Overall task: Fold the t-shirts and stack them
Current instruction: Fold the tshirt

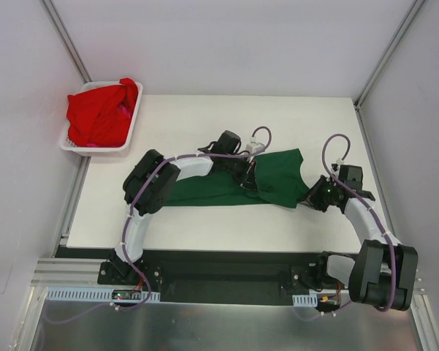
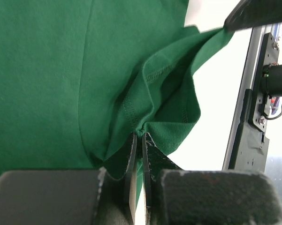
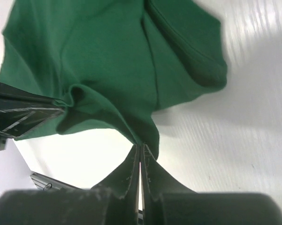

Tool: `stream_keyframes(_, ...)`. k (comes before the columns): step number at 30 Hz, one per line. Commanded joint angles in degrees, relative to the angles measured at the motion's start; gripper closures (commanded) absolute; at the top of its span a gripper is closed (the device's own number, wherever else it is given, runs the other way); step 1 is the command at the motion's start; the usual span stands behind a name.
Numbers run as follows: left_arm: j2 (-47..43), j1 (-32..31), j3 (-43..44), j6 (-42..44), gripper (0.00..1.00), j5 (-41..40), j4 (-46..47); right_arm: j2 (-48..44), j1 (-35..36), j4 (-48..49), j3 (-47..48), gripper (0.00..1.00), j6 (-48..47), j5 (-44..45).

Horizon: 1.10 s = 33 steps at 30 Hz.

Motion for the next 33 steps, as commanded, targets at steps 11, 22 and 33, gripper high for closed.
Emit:
stream_keyframes(11, -11.5, 0.6, -9.9, -0.7, 1.00, -1.6, 3.8, 5.4, 1.7, 2.7, 5.8, 0.99, 0.6, 1.0)
stream_keyframes(22, -12.6, 0.8, -11.5, -1.0, 1.00, -2.6, 4.5, 12.6, 7.1, 6.7, 12.3, 0.99, 4.0, 4.0)
stream_keyframes(33, -12.8, 2.6, -13.1, -1.0, 1.00, -3.1, 5.0, 19.3, 9.8, 8.0, 17.6, 0.99, 5.3, 6.2)
